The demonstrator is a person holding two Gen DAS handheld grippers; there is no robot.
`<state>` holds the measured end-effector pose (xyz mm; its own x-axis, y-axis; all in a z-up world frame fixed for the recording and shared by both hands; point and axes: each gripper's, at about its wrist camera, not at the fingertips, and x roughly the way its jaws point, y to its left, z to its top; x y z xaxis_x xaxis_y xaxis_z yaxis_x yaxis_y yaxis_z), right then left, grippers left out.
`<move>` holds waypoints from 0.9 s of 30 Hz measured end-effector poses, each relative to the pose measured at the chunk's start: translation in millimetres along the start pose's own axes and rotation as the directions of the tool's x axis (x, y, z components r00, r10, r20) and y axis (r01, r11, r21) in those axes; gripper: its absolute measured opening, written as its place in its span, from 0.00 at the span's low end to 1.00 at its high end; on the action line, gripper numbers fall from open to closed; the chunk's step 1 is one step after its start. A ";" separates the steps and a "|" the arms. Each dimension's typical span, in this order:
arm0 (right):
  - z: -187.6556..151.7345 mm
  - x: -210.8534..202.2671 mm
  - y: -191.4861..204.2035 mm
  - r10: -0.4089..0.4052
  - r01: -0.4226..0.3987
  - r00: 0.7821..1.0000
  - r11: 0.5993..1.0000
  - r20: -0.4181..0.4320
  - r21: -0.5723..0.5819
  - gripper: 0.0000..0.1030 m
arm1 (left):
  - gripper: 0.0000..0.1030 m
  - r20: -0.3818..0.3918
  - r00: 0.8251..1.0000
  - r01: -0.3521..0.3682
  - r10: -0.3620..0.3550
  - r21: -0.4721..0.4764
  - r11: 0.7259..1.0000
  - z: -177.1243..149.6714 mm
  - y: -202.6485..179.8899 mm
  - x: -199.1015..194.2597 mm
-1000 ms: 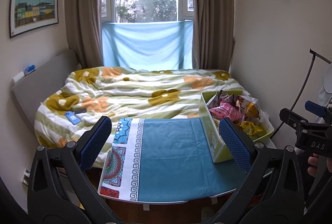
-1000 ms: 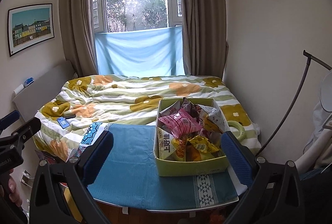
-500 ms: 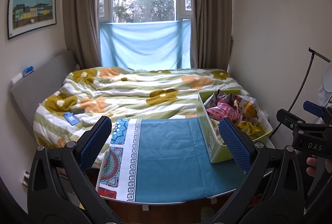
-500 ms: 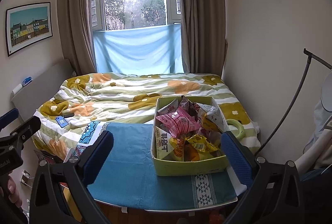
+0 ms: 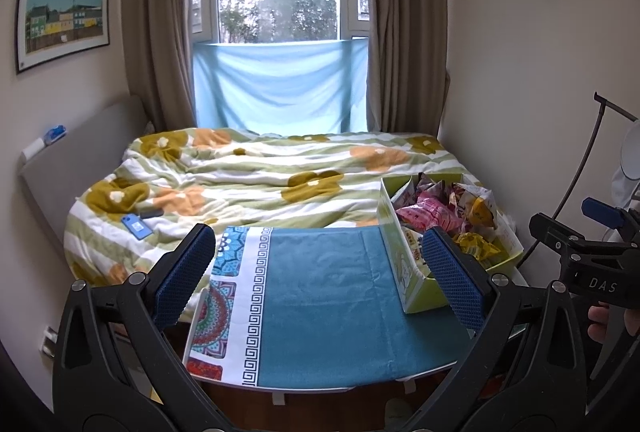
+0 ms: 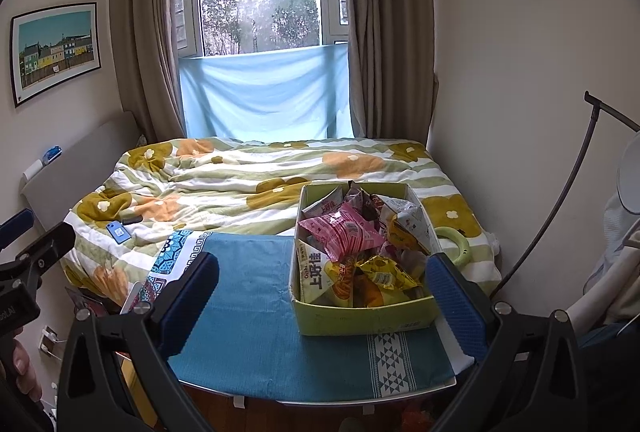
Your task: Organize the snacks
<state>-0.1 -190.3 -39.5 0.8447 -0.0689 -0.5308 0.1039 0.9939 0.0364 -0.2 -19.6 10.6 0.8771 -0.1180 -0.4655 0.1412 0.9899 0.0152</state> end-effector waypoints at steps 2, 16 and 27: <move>-0.3 -0.8 -0.3 -0.002 0.002 1.000 1.000 -0.001 0.000 1.00 | 1.00 0.001 1.000 -0.002 0.002 0.003 1.000 -0.4 -1.7 0.0; -1.1 -1.5 -3.2 -0.009 0.009 1.000 1.000 0.003 0.013 1.00 | 1.00 0.018 1.000 -0.026 0.026 0.030 0.999 -0.9 -10.3 -1.9; -0.1 -1.3 -3.6 -0.009 0.009 1.000 1.000 0.001 0.011 1.00 | 1.00 0.032 0.999 -0.017 0.016 0.023 1.000 -2.3 -5.5 -2.3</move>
<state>-1.6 -193.8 -39.0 0.8440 -0.0775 -0.5307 0.1170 0.9923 0.0412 -4.1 -24.5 9.6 0.8935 -0.1046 -0.4368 0.1369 0.9897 0.0430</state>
